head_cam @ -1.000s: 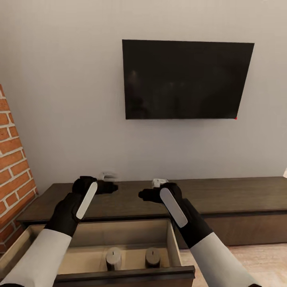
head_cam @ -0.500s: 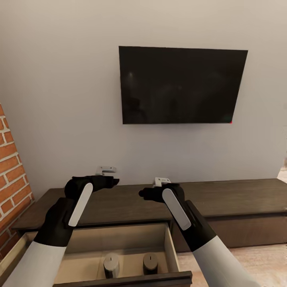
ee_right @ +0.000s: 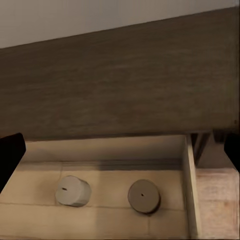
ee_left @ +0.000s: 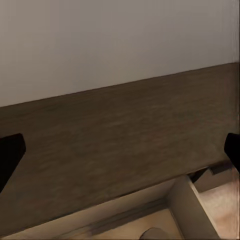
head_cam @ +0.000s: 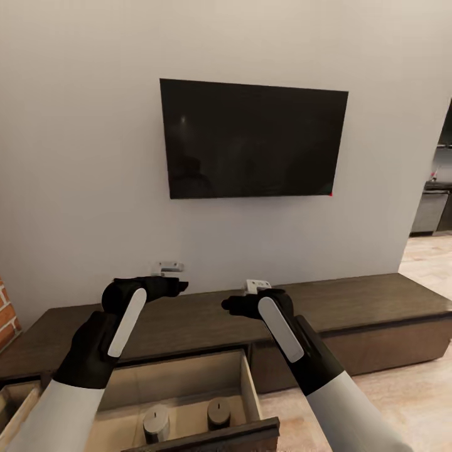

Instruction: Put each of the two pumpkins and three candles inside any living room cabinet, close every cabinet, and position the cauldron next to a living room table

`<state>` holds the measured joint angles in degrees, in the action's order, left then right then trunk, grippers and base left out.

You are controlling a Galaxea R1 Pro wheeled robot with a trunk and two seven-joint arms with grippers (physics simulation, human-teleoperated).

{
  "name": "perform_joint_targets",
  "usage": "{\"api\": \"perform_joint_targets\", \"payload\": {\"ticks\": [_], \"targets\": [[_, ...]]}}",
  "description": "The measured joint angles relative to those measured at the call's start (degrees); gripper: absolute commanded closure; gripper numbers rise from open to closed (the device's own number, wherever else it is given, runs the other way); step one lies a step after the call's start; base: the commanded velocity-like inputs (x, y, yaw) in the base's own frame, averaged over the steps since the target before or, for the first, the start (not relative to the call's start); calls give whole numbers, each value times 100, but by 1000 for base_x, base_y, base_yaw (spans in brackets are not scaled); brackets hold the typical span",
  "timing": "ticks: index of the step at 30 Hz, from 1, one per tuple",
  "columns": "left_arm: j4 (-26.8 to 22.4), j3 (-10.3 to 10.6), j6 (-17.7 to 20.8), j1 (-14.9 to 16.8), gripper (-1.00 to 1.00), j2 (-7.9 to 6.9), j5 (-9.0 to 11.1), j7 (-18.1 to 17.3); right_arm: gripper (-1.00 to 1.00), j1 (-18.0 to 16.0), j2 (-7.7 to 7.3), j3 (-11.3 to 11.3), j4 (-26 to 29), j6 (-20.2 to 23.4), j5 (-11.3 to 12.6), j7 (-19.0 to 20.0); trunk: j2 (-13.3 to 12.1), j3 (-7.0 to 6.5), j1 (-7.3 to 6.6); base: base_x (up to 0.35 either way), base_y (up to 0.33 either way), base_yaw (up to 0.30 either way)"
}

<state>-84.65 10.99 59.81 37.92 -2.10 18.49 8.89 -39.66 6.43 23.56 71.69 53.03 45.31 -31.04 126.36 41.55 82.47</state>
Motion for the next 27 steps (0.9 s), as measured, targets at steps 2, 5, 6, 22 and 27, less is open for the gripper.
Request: {"api": "perform_joint_targets", "payload": {"ticks": [2, 5, 6, 22, 27], "targets": [[0, 12, 0, 0, -100, 1, -5, 0, -100, 1, -1, 0, 0, -4, 4, 0, 0, -14, 0, -199, -183, -214], [-5, 25, 0, 0, -100, 3, -12, 0, -100, 0, -2, 0, 0, -3, 6, 0, 0, -34, 1, -221, -196, -214], [-5, 27, 0, 0, -100, 3, -13, 0, -100, 1, -2, -2, 0, -2, 7, 0, 0, -41, 1, -231, -201, -214], [-6, 42, -1, 0, -100, 4, -26, 0, -100, 2, -2, -5, 0, -3, 8, 0, 0, -151, 0, -220, -217, -214], [-7, 42, -1, -1, -100, 4, -26, 0, -100, 1, -3, -7, 0, -2, 14, 0, 0, -185, -1, -126, -243, -214]]}}
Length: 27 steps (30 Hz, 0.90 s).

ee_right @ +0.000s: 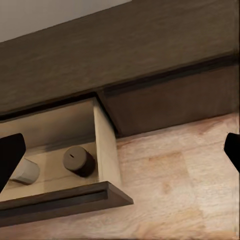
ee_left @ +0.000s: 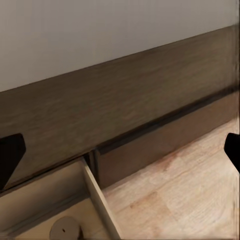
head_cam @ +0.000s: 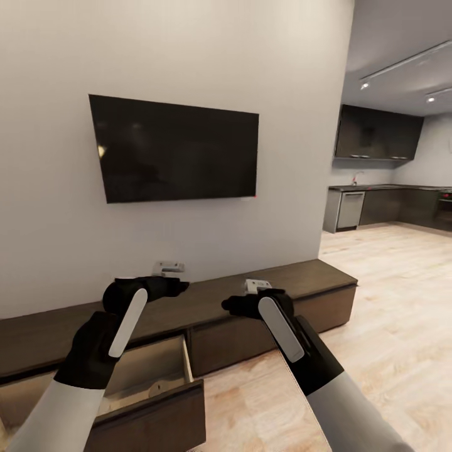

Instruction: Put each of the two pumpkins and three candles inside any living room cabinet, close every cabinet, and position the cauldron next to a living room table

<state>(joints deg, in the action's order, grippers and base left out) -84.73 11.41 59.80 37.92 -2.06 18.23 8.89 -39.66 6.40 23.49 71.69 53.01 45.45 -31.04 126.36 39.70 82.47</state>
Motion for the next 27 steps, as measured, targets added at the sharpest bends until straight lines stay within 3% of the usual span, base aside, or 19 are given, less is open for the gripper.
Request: {"api": "perform_joint_targets", "payload": {"ticks": [8, 20, 27], "targets": [[-2, 0, 1, 0, -100, 0, -1, 0, -100, 1, -21, -7, -1, -3, 14, 0, 0, -55, -1, -28, -206, -214], [6, 0, 2, 1, -100, 1, 2, 0, -100, 2, -104, -24, -34, -8, 31, 7, 0, -137, -1, -1, -24, -215], [8, 7, 2, 0, -100, 10, -5, 0, -100, 3, -122, -265, -69, -7, 25, 7, -199, -275, -110, 0, -1, -215]]}}
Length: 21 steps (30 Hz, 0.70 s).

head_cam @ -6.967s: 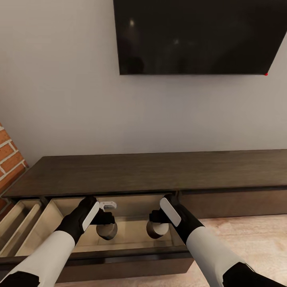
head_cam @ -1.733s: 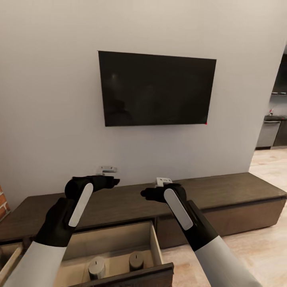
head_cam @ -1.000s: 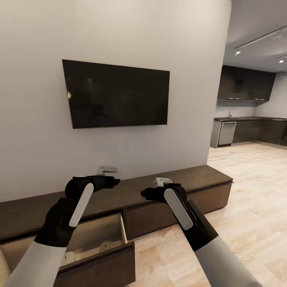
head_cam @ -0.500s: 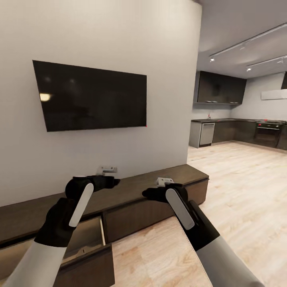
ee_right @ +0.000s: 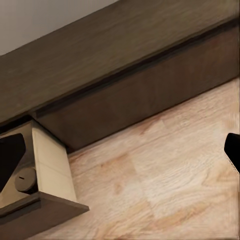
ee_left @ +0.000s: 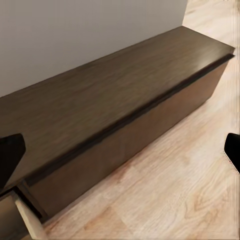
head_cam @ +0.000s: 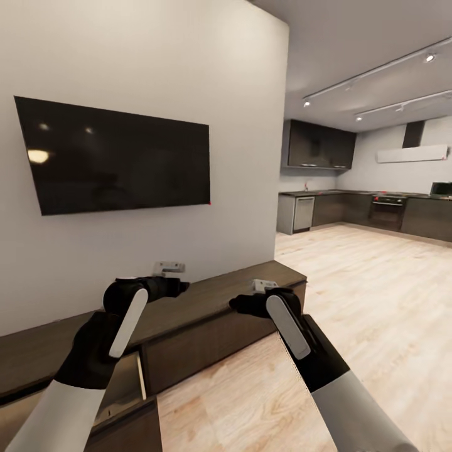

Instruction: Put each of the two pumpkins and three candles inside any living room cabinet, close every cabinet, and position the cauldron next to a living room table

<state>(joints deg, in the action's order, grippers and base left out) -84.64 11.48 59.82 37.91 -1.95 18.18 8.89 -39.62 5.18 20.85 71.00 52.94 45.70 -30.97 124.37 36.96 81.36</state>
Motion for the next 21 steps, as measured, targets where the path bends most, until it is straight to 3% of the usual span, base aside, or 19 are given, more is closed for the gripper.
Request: {"api": "perform_joint_targets", "payload": {"ticks": [7, 10, 21], "targets": [[15, 8, 0, -2, -100, 26, -16, 0, -100, -3, -75, -66, -9, -3, -2, -1, -281, -174, -154, 0, 0, -215], [21, 38, 0, 0, -100, 32, -20, 0, -100, 0, -119, -210, -15, -1, 0, 1, -401, -248, -220, 0, 0, -215], [27, 131, 0, -2, -100, 42, -36, 12, -100, 4, -140, -337, -22, 0, 6, 2, -842, -521, -461, 0, 0, -215]]}}
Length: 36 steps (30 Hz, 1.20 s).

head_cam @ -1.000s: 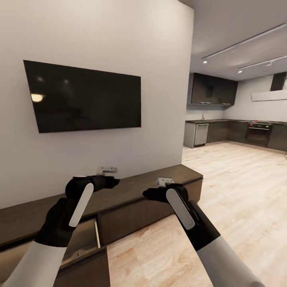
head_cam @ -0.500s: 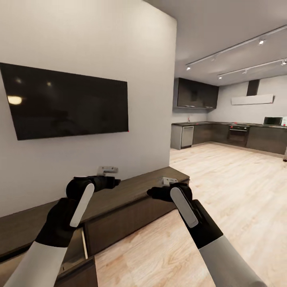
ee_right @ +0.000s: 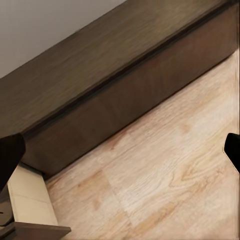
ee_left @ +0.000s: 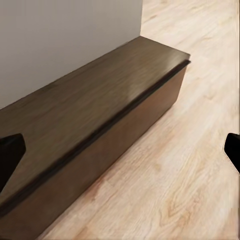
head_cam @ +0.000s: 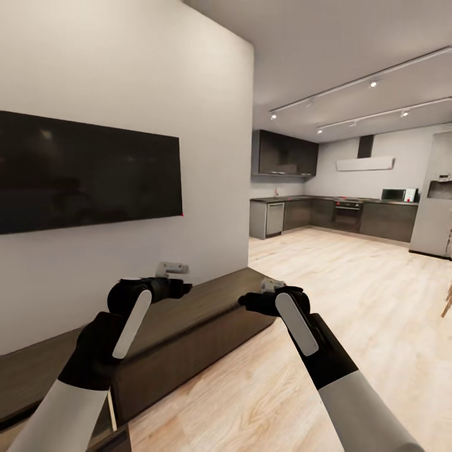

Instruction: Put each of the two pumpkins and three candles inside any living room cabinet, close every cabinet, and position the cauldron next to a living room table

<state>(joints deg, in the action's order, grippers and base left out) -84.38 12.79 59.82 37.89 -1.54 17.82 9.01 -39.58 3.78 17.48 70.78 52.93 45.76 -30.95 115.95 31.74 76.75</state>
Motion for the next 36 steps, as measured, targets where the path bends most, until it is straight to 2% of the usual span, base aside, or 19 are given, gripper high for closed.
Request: {"api": "perform_joint_targets", "payload": {"ticks": [12, 19, 25, 32, 36], "targets": [[30, 11, 0, 3, -100, 2, -5, 2, -100, -3, -1, -6, -20, 0, 0, 0, -481, -298, -264, 0, 0, -215], [55, 240, 0, 3, -100, 7, -11, 4, -100, -4, -4, -12, -52, 0, 0, 0, -762, -472, -417, 0, 0, -214], [59, 286, 0, 3, -100, 5, -15, 6, -100, -1, -2, -13, -65, 0, -1, 0, -1003, -622, -549, -9, -7, -209], [59, 292, -1, 2, -100, 1, -13, 4, -100, -6, -2, -14, -113, -5, -4, -5, -1284, -796, -701, -178, -113, -207], [59, 292, -1, 2, -100, 1, -13, 5, -100, -6, -5, -98, -132, -1, -10, -7, -1445, -896, -788, -259, -150, -207]]}}
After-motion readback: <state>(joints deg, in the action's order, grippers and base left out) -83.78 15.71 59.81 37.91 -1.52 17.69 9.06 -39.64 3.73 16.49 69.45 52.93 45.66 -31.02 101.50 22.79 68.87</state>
